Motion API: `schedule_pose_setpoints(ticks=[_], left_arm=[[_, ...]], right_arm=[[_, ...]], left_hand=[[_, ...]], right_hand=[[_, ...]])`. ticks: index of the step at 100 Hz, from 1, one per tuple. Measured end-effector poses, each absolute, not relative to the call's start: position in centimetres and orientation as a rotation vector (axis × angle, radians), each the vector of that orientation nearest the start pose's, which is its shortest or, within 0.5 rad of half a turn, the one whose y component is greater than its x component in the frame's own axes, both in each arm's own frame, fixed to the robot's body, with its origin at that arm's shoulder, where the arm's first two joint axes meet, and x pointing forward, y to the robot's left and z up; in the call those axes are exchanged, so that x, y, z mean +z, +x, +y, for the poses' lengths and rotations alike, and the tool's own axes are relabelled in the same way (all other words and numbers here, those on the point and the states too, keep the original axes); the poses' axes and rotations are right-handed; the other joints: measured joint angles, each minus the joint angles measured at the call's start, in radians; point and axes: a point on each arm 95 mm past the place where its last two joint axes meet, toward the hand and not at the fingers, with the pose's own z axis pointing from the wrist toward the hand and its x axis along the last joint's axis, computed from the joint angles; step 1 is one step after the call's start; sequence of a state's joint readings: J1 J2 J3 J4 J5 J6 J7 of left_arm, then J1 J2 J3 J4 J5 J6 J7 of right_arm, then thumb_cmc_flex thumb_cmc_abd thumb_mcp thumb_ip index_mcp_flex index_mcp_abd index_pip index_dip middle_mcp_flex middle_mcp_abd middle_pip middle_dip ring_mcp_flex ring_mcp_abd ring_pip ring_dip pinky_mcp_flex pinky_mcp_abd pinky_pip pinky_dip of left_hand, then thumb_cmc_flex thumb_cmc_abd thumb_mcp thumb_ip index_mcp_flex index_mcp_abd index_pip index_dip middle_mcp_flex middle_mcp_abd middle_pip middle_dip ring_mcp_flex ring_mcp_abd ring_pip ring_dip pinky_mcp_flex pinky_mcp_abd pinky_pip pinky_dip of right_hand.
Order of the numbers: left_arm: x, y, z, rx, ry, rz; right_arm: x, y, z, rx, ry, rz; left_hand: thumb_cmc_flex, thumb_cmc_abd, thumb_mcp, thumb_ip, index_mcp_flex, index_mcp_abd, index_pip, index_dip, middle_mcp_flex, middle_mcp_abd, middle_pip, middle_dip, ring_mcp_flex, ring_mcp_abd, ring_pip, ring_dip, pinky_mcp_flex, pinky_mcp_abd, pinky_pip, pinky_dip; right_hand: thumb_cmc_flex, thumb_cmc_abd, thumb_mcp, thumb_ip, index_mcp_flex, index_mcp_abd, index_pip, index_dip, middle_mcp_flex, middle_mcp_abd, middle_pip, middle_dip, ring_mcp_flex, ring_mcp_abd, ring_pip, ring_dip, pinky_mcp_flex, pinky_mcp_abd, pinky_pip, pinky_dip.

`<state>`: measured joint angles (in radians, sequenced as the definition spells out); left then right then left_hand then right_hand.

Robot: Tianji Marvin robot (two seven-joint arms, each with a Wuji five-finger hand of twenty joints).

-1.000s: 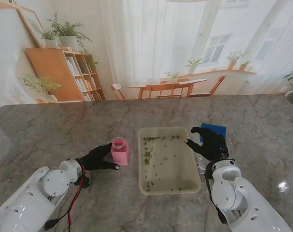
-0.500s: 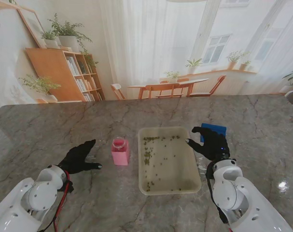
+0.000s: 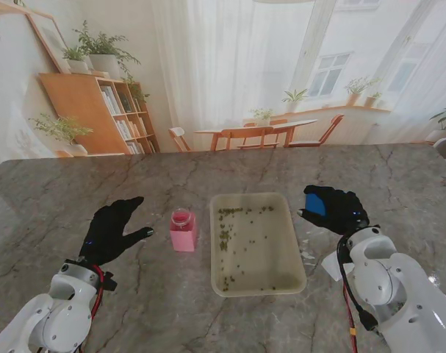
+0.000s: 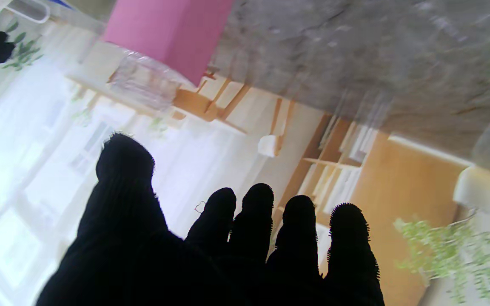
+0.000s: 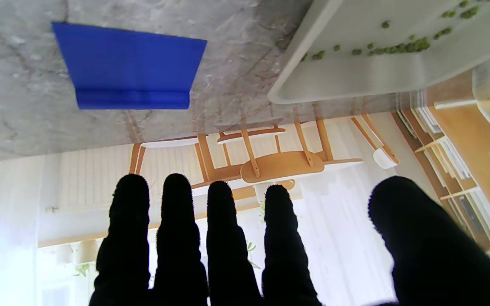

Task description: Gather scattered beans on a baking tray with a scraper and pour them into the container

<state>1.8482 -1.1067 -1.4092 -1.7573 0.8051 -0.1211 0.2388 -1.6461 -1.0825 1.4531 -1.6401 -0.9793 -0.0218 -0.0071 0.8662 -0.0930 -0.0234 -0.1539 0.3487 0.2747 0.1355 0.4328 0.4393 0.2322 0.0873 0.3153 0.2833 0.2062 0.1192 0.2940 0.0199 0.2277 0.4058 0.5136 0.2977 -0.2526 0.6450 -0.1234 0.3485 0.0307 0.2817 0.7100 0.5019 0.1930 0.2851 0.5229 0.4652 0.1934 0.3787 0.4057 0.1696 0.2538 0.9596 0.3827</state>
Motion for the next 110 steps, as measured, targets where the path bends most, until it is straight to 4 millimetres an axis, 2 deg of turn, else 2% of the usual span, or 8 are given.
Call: schedule_pose_setpoints(ticks=[25, 40, 69, 77, 86, 94, 100, 110], left_arm=[[-29.9, 32.6, 1.0, -1.870, -1.157, 1.163], [-29.5, 32.1, -0.7, -1.944, -1.125, 1.152], [-29.3, 32.3, -2.3, -2.038, -1.166, 1.158], [-29.4, 32.4, -2.6, -2.053, -1.174, 1.168], [-29.4, 32.4, -3.0, -2.068, -1.179, 1.178], [-29.5, 32.4, -3.3, -2.078, -1.179, 1.188], [-29.5, 32.4, -3.6, -2.083, -1.177, 1.193], [-29.5, 32.4, -3.9, -2.090, -1.172, 1.201]], right_arm=[[-27.9, 41.7, -9.8, 1.281, 1.189, 1.432], [-27.5, 43.7, -10.7, 1.210, 1.189, 1.518], [-27.5, 48.4, -11.2, 1.079, 1.136, 1.722], [-27.6, 49.4, -11.1, 1.042, 1.144, 1.770], [-27.8, 50.5, -11.1, 1.014, 1.140, 1.807], [-28.3, 51.4, -11.2, 0.991, 1.120, 1.856], [-28.8, 52.1, -11.4, 0.964, 1.107, 1.902], [-29.5, 53.1, -11.9, 0.924, 1.127, 1.939]], left_hand=[[-0.002, 0.024, -0.005, 0.004, 0.027, -0.018, 0.001, 0.028, 0.018, -0.012, 0.005, 0.001, 0.024, 0.000, 0.000, 0.000, 0.010, 0.000, 0.010, 0.000], [0.000, 0.024, -0.009, 0.007, 0.038, -0.026, 0.001, 0.039, 0.027, -0.013, 0.005, 0.002, 0.037, -0.002, 0.000, 0.000, 0.011, 0.000, 0.022, 0.000], [0.000, 0.024, -0.009, 0.007, 0.049, -0.027, 0.001, 0.053, 0.047, -0.014, 0.006, 0.009, 0.047, -0.004, 0.000, 0.000, 0.023, 0.001, 0.033, 0.000], [0.000, 0.024, -0.009, 0.007, 0.049, -0.027, 0.001, 0.053, 0.047, -0.014, 0.006, 0.009, 0.053, -0.005, 0.000, 0.000, 0.023, 0.001, 0.041, 0.000], [0.000, 0.024, -0.009, 0.007, 0.049, -0.027, 0.001, 0.053, 0.047, -0.015, 0.006, 0.009, 0.053, -0.005, 0.000, 0.000, 0.024, 0.001, 0.043, 0.000], [0.022, 0.024, -0.011, 0.007, 0.049, -0.027, 0.001, 0.062, 0.047, -0.022, 0.006, 0.009, 0.053, -0.006, 0.000, 0.000, 0.025, 0.001, 0.043, 0.000], [0.021, 0.024, -0.011, 0.007, 0.060, -0.028, 0.001, 0.064, 0.057, -0.023, 0.006, 0.009, 0.053, -0.007, 0.000, 0.000, 0.033, 0.002, 0.045, 0.000], [0.021, 0.024, -0.011, 0.007, 0.060, -0.028, 0.001, 0.064, 0.057, -0.023, 0.006, 0.009, 0.053, -0.008, 0.000, 0.000, 0.035, 0.002, 0.050, 0.000]], right_hand=[[0.024, 0.000, 0.000, 0.011, -0.059, 0.025, -0.016, 0.000, -0.045, 0.001, 0.000, 0.000, -0.015, -0.002, 0.009, 0.000, -0.013, 0.000, 0.001, -0.006], [0.024, -0.018, 0.001, 0.012, -0.156, 0.093, -0.074, 0.000, -0.125, 0.017, 0.000, 0.000, -0.077, 0.000, 0.018, -0.004, -0.049, -0.002, 0.009, -0.020], [-0.007, -0.112, 0.177, 0.012, -0.214, 0.223, -0.259, -0.016, -0.273, 0.049, -0.001, -0.051, -0.201, 0.003, -0.016, -0.082, -0.094, -0.018, 0.020, -0.086], [-0.017, -0.135, 0.214, 0.012, -0.210, 0.247, -0.293, -0.084, -0.308, 0.064, -0.001, -0.064, -0.225, 0.007, -0.003, -0.097, -0.098, -0.023, 0.021, -0.087], [-0.027, -0.160, 0.259, 0.012, -0.200, 0.267, -0.307, -0.237, -0.333, 0.072, 0.000, -0.102, -0.257, 0.014, -0.008, -0.108, -0.116, -0.024, 0.021, -0.097], [-0.035, -0.181, 0.280, 0.012, -0.188, 0.282, -0.316, -0.495, -0.345, 0.090, -0.067, -0.135, -0.298, 0.026, 0.007, -0.130, -0.138, -0.024, 0.021, -0.113], [-0.038, -0.183, 0.281, 0.012, -0.185, 0.285, -0.325, -0.638, -0.349, 0.101, -0.121, -0.151, -0.332, 0.031, 0.008, -0.140, -0.161, -0.024, 0.017, -0.125], [-0.045, -0.197, 0.306, 0.012, -0.176, 0.304, -0.341, -0.716, -0.361, 0.114, -0.180, -0.152, -0.345, 0.043, -0.025, -0.161, -0.190, -0.025, -0.010, -0.138]])
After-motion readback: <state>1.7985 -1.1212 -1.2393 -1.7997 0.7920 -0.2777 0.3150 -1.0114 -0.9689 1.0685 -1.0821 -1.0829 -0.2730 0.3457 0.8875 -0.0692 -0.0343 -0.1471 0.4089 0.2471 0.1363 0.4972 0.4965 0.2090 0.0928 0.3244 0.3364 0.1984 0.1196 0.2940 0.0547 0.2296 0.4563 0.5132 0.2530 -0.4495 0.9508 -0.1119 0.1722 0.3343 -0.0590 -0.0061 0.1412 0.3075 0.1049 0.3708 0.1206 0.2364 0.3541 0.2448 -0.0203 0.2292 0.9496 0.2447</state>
